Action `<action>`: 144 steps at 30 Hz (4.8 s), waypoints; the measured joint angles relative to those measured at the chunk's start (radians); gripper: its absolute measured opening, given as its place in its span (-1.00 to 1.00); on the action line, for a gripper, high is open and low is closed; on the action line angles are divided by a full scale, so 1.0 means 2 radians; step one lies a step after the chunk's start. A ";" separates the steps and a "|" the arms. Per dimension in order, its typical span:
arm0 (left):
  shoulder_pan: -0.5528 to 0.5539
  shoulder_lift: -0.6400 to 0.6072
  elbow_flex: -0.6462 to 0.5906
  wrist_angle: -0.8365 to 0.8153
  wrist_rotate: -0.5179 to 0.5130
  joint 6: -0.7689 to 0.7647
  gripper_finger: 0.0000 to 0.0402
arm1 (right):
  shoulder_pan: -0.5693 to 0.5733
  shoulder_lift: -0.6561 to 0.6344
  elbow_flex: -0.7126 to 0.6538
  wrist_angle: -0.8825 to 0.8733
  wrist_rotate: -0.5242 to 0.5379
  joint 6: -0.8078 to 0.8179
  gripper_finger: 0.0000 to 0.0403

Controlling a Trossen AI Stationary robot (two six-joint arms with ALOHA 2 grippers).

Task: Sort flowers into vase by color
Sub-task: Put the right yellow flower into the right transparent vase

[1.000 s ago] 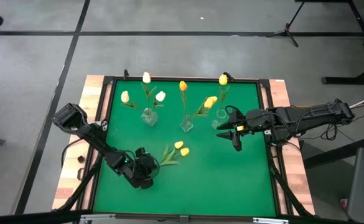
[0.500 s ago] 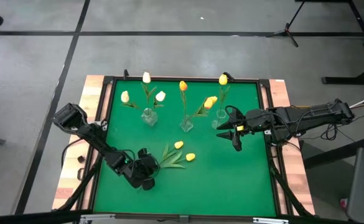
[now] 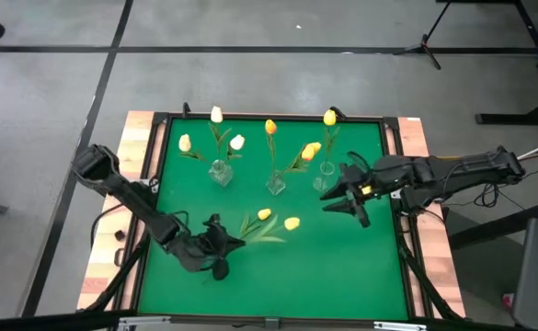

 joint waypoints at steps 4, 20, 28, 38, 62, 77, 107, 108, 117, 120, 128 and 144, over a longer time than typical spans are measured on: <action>0.002 -0.039 0.001 0.044 -0.001 0.081 -1.00 | 0.025 -0.017 0.000 0.047 -0.037 -0.029 -0.21; 0.034 -0.159 0.001 0.199 0.059 0.316 -1.00 | 0.207 -0.060 0.001 0.031 0.199 -0.068 -0.22; 0.076 -0.159 0.001 0.219 0.128 0.318 -1.00 | 0.218 0.019 0.000 0.037 0.302 -0.064 -0.21; 0.108 -0.159 0.001 0.219 0.179 0.304 -1.00 | 0.198 0.113 0.000 0.111 0.300 -0.073 -0.21; 0.163 -0.127 0.000 0.381 0.286 0.349 -1.00 | 0.107 0.213 0.000 0.433 0.249 -0.221 -0.21; 0.204 -0.058 0.000 0.416 0.310 0.303 -1.00 | 0.102 0.227 0.000 0.438 0.258 -0.206 -0.21; 0.204 -0.056 0.000 0.423 0.311 0.304 -1.00 | 0.076 0.308 0.065 0.435 0.223 -0.174 -0.21; 0.204 -0.056 0.000 0.422 0.311 0.304 -1.00 | 0.075 0.308 0.065 0.435 0.223 -0.172 -0.21; 0.204 -0.056 0.000 0.422 0.311 0.304 -1.00 | 0.068 0.308 0.065 0.447 0.214 -0.167 -0.21; 0.204 -0.056 0.000 0.422 0.311 0.304 -1.00 | 0.066 0.308 0.065 0.446 0.210 -0.158 -0.21; 0.205 -0.056 0.000 0.420 0.311 0.304 -1.00 | 0.066 0.308 0.065 0.450 0.209 -0.155 -0.21; 0.207 -0.056 0.000 0.409 0.311 0.304 -1.00 | 0.066 0.334 0.065 0.457 0.209 -0.152 -0.21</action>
